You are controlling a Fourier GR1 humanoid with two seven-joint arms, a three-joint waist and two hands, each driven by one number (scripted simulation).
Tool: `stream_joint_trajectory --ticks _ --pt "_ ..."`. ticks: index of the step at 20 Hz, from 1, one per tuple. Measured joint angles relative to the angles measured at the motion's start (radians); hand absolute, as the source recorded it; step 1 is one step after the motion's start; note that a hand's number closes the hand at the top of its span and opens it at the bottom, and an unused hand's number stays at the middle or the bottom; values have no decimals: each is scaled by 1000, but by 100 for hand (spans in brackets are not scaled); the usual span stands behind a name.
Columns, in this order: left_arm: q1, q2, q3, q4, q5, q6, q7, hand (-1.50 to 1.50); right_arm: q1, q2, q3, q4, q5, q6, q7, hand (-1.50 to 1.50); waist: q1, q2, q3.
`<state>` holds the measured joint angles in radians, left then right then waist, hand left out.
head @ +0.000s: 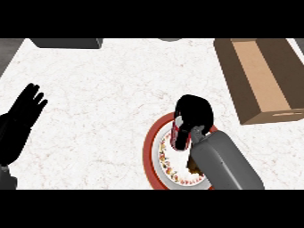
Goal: Pick the can from the plate and place it in the cardboard box
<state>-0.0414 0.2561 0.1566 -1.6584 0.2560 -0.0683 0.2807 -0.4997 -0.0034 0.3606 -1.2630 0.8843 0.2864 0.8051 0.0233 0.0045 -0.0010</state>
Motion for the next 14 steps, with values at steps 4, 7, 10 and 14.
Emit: stream_joint_trajectory --ticks 4,7,10,14 --pt "-27 -7 -20 1 -5 -4 3 0 -169 -8 -155 192 -2 -58 64 150 34 19 1" --pt "-48 -5 -26 5 -7 -7 8 0 -291 -21 -225 346 13 -114 78 150 49 25 1" --pt "-57 -7 -31 17 -9 -12 6 0 -408 -38 -264 483 43 -169 86 150 58 27 1" --pt "-59 -5 -26 27 -9 -15 4 0 -531 -58 -289 624 86 -263 63 150 55 24 1"
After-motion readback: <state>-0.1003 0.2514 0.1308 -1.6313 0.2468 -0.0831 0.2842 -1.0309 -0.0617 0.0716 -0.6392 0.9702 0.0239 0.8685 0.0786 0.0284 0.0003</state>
